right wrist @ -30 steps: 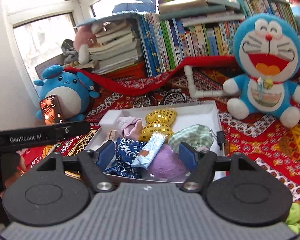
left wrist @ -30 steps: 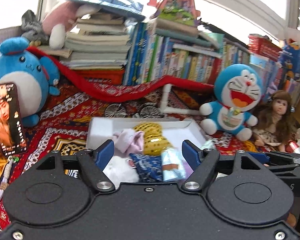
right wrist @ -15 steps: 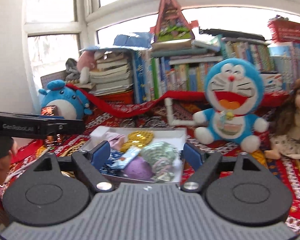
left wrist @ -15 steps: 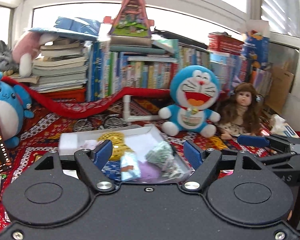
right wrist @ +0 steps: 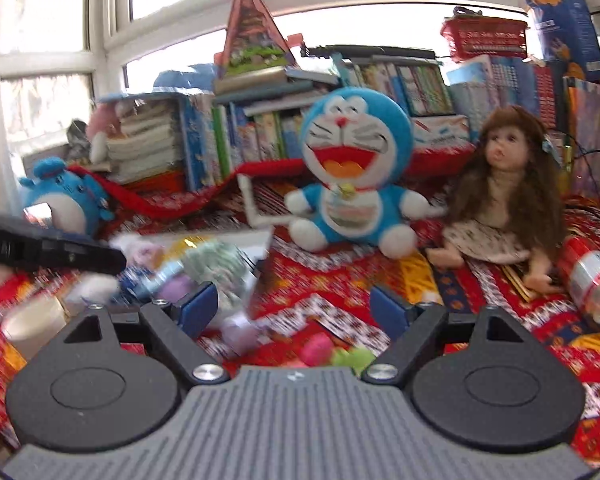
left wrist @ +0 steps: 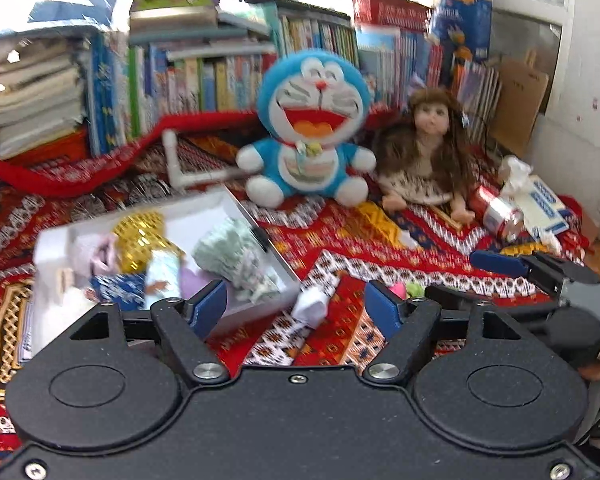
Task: Organize soft objects
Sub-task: 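Move the left tool to the white paper scrap while the right tool reaches the pink-green scrunchies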
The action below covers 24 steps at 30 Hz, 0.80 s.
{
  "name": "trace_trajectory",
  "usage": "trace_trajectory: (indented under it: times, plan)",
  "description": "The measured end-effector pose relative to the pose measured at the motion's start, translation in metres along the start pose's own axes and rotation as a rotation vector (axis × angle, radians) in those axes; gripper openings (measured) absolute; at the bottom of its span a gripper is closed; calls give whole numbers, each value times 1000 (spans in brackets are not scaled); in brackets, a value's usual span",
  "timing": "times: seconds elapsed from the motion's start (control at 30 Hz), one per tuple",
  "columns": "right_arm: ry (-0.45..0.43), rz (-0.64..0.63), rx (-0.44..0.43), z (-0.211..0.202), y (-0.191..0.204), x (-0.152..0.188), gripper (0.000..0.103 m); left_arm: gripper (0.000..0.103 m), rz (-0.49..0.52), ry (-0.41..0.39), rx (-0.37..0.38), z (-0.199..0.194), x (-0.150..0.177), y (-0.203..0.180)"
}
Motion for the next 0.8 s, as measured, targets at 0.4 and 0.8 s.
trace_trajectory:
  times: [0.4, 0.8]
  plan:
    - [61, -1, 64, 18, -9, 48, 92, 70, -195, 350, -24, 87, -1, -24]
    - [74, -1, 90, 31, -13, 48, 94, 61, -274, 437, -96, 137, 3, -37]
Point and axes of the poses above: each gripper's, at about its wrist camera, not at the fingertips, and z roughly the way its jaws point, y to its left, x to its underside, the point moved 5 cm from there along z, roughly the way its jaws point, and after that the axes turned 15 degrees about -x, right-handed, at the moved point
